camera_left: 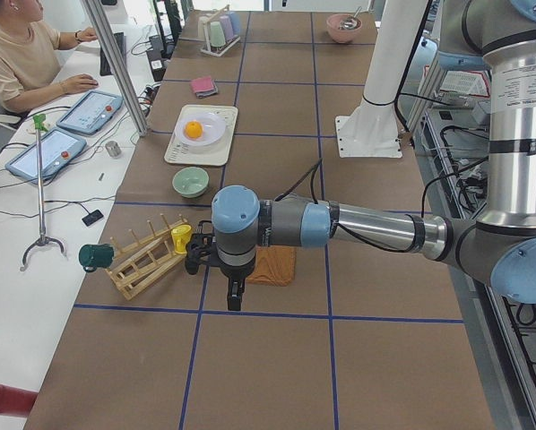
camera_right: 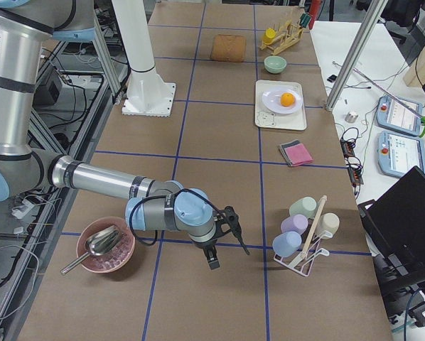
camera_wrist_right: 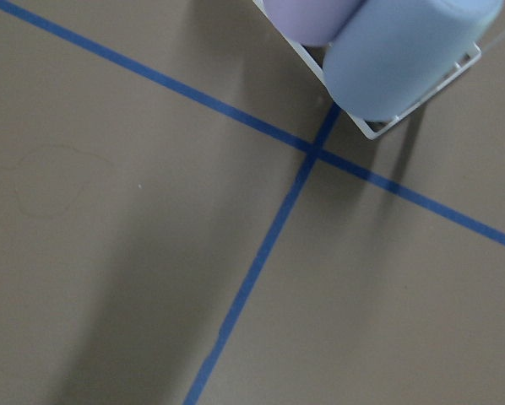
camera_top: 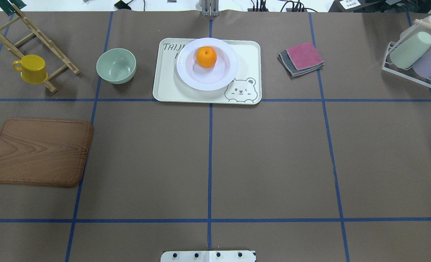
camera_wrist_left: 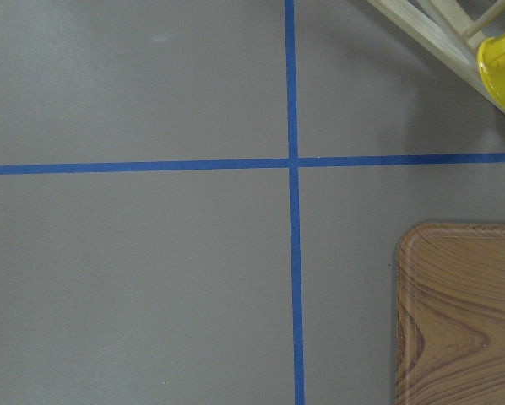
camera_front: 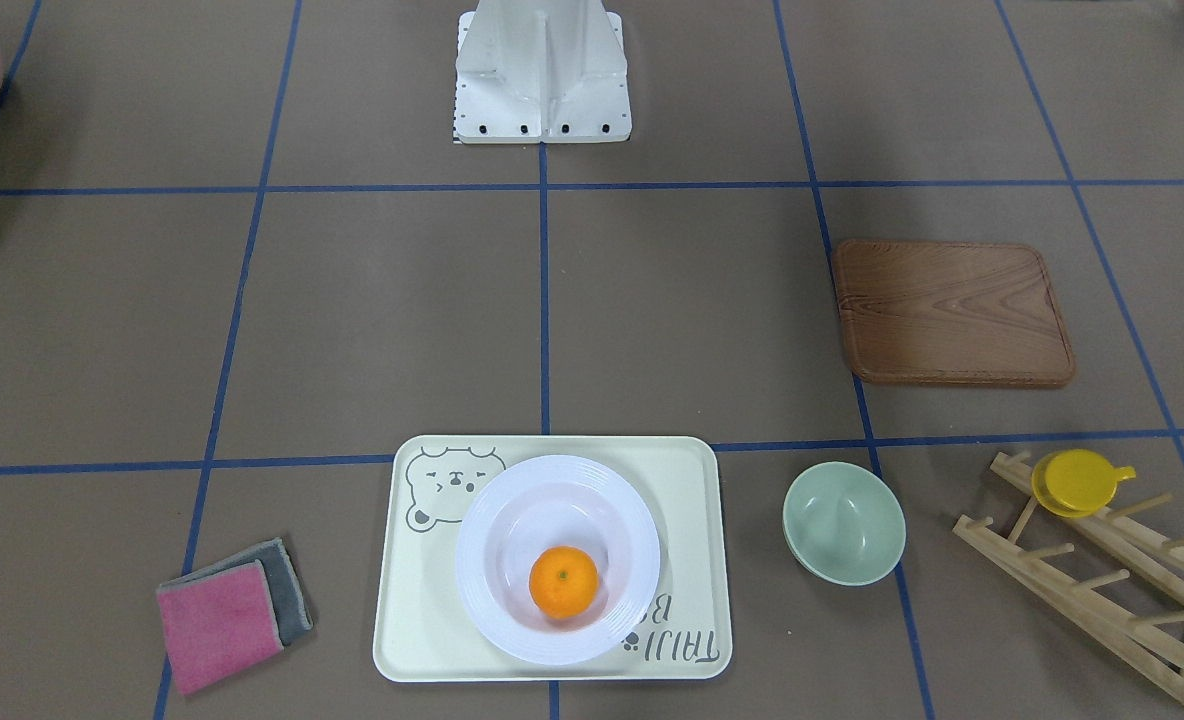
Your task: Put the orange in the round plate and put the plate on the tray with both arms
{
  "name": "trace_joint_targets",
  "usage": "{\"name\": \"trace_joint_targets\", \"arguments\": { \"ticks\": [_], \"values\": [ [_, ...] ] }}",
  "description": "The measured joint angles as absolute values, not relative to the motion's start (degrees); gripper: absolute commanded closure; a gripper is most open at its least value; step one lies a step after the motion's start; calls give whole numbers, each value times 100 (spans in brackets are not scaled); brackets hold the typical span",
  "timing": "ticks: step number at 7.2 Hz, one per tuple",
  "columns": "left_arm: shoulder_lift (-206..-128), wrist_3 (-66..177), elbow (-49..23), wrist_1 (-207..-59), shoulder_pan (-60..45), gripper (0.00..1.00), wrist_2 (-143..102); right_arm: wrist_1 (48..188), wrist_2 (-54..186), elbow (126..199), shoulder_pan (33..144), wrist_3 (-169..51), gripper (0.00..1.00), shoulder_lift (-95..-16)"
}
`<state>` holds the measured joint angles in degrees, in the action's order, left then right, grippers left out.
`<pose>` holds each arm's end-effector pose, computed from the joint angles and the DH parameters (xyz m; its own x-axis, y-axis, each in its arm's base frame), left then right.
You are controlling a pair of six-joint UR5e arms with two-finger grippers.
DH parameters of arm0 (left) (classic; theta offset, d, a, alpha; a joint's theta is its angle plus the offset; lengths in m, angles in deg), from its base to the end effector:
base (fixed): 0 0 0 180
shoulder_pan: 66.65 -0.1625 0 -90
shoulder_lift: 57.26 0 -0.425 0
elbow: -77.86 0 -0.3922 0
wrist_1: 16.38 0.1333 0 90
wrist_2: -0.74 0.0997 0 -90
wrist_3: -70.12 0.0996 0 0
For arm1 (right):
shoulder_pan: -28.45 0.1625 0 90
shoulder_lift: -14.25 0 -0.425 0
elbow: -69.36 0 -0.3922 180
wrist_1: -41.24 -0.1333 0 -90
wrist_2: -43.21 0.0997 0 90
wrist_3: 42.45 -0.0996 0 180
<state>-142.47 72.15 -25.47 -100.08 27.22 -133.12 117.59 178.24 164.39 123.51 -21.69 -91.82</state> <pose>-0.0948 -0.4494 0.5956 0.7232 0.0137 -0.6906 0.0419 0.9971 0.0636 0.0952 -0.3631 0.7118 0.6922 -0.3244 0.6447 0.1681 0.9412 0.2931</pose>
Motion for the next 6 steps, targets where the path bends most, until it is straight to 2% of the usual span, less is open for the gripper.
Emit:
{"name": "trace_joint_targets", "arguments": {
  "ticks": [3,6],
  "values": [
    [-14211,7214,-2591,-10003,2721,0,-13319,13135,17506,16627,12130,-2186,0,-8760],
    [-14208,7216,-2569,-10005,2722,0,-13319,13660,17434,16775,12128,-2184,0,-8487]
  ]
}}
